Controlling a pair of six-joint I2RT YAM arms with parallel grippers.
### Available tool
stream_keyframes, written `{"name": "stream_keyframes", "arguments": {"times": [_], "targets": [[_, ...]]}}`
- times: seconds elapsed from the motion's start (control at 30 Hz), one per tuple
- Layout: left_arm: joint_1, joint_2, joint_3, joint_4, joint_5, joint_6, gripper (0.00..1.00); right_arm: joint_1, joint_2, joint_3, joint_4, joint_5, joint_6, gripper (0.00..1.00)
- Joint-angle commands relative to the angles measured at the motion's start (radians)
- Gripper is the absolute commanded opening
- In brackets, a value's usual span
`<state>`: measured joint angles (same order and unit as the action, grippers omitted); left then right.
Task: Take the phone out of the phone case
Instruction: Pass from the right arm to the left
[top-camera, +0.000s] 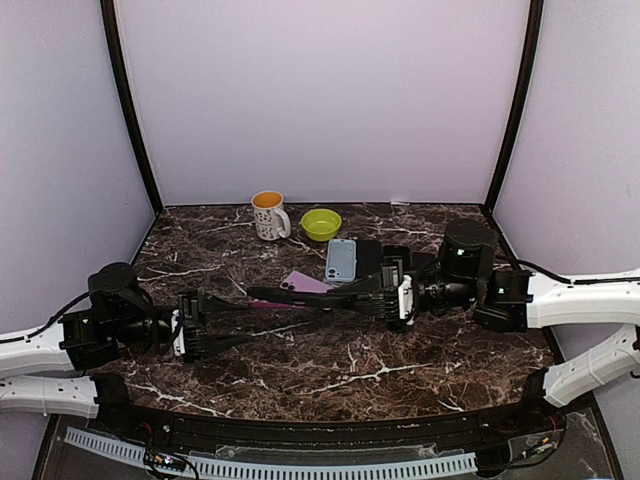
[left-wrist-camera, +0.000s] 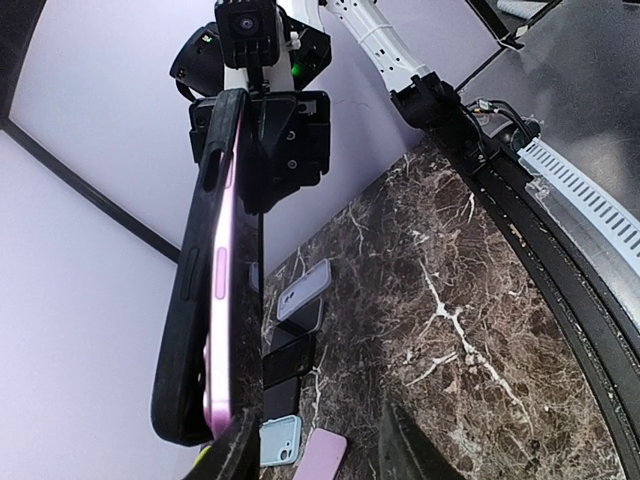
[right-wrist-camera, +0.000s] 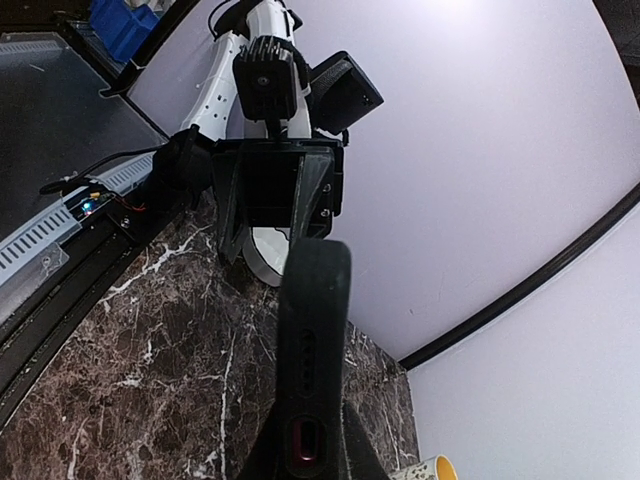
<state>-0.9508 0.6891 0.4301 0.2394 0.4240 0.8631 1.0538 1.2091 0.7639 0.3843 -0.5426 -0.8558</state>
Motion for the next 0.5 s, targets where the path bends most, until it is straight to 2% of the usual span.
{"name": "stream_keyframes", "arguments": {"times": [0.0,0.27,0.47], "targets": [[0.011,-0.034,-0.017,0.076,-0.012,-0.028,0.44,0.021,0.024,0.044,0.146,-0.038,0.033,0.0],[0.012,-0.038,-0.012,0.072,-0.049,-0.026,0.44,0.032,0.067,0.073,0.173,-0.055,0.036,0.0],[0.012,-0.098,-0.023,0.077,-0.037,0.002,0.44,0.033,0.053,0.072,0.133,0.018,0.005,0.0]]}}
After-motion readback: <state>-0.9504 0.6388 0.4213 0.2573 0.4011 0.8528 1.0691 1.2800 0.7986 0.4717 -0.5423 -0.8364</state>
